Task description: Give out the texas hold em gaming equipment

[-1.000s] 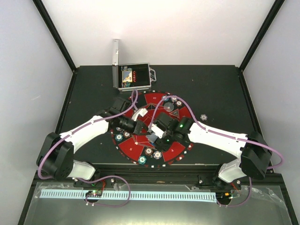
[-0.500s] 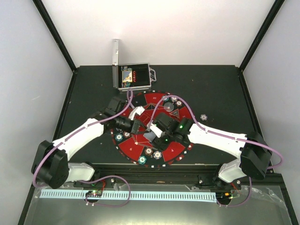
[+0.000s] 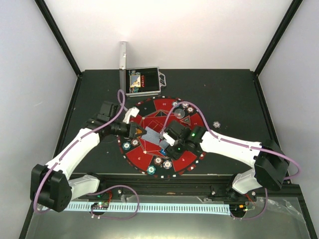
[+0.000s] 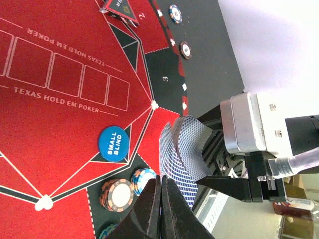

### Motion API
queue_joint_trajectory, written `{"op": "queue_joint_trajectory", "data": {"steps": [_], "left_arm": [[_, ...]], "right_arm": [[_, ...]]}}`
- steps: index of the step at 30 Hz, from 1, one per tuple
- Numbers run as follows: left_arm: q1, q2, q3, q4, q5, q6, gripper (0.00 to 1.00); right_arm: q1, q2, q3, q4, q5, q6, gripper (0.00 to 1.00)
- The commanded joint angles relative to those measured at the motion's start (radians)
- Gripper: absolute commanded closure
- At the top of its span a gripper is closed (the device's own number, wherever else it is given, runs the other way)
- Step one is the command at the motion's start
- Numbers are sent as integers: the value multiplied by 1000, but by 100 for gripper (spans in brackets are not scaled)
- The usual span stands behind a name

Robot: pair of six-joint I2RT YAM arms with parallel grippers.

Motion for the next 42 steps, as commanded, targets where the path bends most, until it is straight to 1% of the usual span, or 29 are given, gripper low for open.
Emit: {"op": "queue_joint_trajectory", "data": {"steps": [1,8,11,13,15,17,20,22,24,29,33,35,42], "left_arm": [[32,-28,13,-44,-22,30,98],[97,-57,3,-15,-77,19,98],[100,-50,-14,48,-78,38,98],[88,-14,-3,78,-53,62,98],[50,48,33,90,-8,114,98],[5,144,94,56,46,181,98],[-72,317,240,-115,102,334,98],[-130,392,320,-173,78,405,99],[-185,447,371,-196,52,455,98],[-281,600,494,-265,38,556,98],[-364,699,595,-330,-8,626,98],[-391,739,634,-352,-14,658,98],[-424,851,718,-411,-33,734,98]], "right_arm": [[-8,-24,2,-15,36,15,42],[-46,-48,-11,-16,48,23,42],[-82,-60,-13,-27,73,33,42],[-120,-67,-15,-41,97,44,42],[-178,-85,-26,-45,115,62,42],[-232,-104,-39,-47,124,82,42],[-289,-142,-57,-47,138,98,42],[-311,-163,-63,-44,151,105,41],[-331,-179,-68,-45,159,118,41],[-352,-194,-74,-53,190,132,41],[-358,-193,-82,-53,204,141,41],[-361,-196,-84,-54,210,147,41],[-366,-213,-101,-62,213,165,41]]}}
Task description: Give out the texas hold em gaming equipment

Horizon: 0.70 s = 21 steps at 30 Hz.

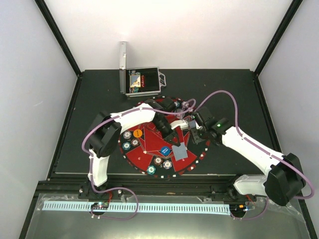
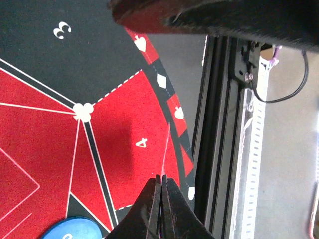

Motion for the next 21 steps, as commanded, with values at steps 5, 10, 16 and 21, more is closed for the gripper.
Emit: {"op": "queue_joint_trajectory", "data": {"steps": [5,10,16,21], "left_arm": [[-22,111,118,-81,-39,120,98],[-26,192,175,-121,-72,150,99],[-27,245,203,-130,-127,161,98],[-28,265,215,-113,-154,168,98]], "right_arm": [[-6,-38,-23,-6,22,38,41],[-6,-40,-25,-10,18,46,41],[-7,-42,-27,-9,10,49,41],[-7,-39,-28,-9,4,51,41]]}}
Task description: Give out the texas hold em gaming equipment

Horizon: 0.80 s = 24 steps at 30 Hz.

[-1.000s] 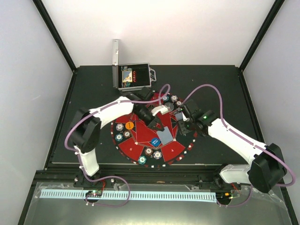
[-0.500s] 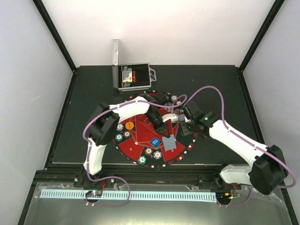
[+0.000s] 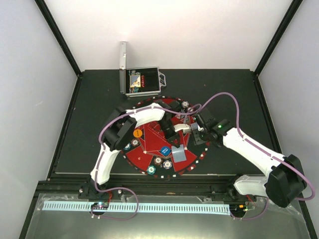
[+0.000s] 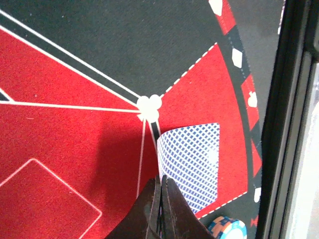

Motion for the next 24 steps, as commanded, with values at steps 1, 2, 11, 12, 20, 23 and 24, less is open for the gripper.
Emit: {"op": "queue_joint_trajectory", "data": {"steps": [1,2,11,12,20,23,24], "left_arm": [[-12,30,42,-9,-44,39,98],[-11,34,42,-3,-51,40,97],[-20,35,38,53,-132,37,80],[-21,34,37,55,-137,41,78],[-23,-4,16,123,-181,-10,62],[-18,-53,3,169,-195,-72,59],[-14,-77,-14,194,-194,-95,57]], "right_arm": [[-1,-17,-1,19,-1,8,41],[0,-17,-2,18,0,8,41],[0,-10,-2,19,-13,9,41],[0,-8,-2,19,-14,9,41],[0,-6,-1,18,-15,6,41],[-1,-11,1,17,-5,8,41],[0,-11,3,15,-3,9,41]]}}
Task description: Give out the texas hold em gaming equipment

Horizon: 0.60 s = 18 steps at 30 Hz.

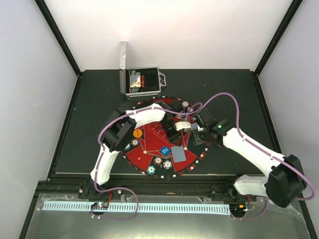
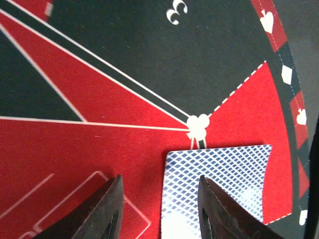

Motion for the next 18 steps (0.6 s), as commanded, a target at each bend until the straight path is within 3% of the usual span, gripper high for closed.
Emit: {"op": "queue_joint_trajectory", "data": {"steps": [1,8,13,18], "left_arm": [[4,-113,-47,154,-66,-94,56],[97,-428,-349,417,-75,-279,45],[199,-607,-500,469,-74,-413,44],[315,-839,-661,583,-37,-716,38]], "right_arm": [[0,-10,7,15,8,8,41],[1,5,13,17,-15,-14,41],[18,21,21,46,-78,-73,41],[118,69,56,60,-132,-143,40]]}}
